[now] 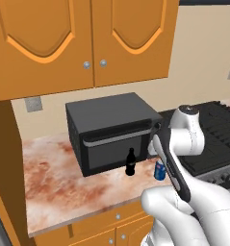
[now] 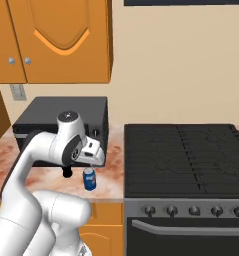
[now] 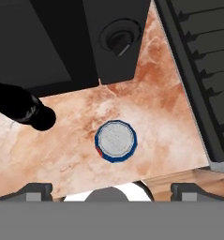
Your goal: Move the drinks to the dining counter.
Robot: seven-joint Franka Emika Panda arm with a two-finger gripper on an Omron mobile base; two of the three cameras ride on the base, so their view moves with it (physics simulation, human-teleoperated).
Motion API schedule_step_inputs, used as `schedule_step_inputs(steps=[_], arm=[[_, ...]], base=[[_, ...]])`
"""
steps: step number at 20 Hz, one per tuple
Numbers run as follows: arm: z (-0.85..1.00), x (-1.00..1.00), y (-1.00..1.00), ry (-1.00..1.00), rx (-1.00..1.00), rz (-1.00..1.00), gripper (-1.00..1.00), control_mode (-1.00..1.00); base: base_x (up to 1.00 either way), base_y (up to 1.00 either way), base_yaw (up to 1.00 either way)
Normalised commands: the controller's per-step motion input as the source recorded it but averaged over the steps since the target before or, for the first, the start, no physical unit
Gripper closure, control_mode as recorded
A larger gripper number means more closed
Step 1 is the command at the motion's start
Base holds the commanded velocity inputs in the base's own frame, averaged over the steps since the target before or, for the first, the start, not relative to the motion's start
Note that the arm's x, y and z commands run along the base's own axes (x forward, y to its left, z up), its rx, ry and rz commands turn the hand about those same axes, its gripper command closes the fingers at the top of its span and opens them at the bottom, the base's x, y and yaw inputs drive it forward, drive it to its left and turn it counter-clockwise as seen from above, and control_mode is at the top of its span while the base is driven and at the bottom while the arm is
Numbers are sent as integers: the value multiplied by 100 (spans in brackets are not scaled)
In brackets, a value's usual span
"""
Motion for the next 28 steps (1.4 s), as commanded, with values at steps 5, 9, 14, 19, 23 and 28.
schedule_step_inputs(steps=[5, 9, 14, 19, 23, 28], arm=[[-10, 0, 0, -5, 0, 0, -100, -100], [-20, 0, 0, -2, 0, 0, -100, -100], [-19, 0, 0, 0, 0, 0, -100, -100], [-15, 0, 0, 0, 0, 0, -100, -100], [-2, 0, 0, 0, 0, 0, -100, -100], [0, 0, 0, 0, 0, 0, -100, -100]], base=[[0, 0, 0], [0, 0, 0], [0, 0, 0], [0, 0, 0], [0, 0, 0], [0, 0, 0]])
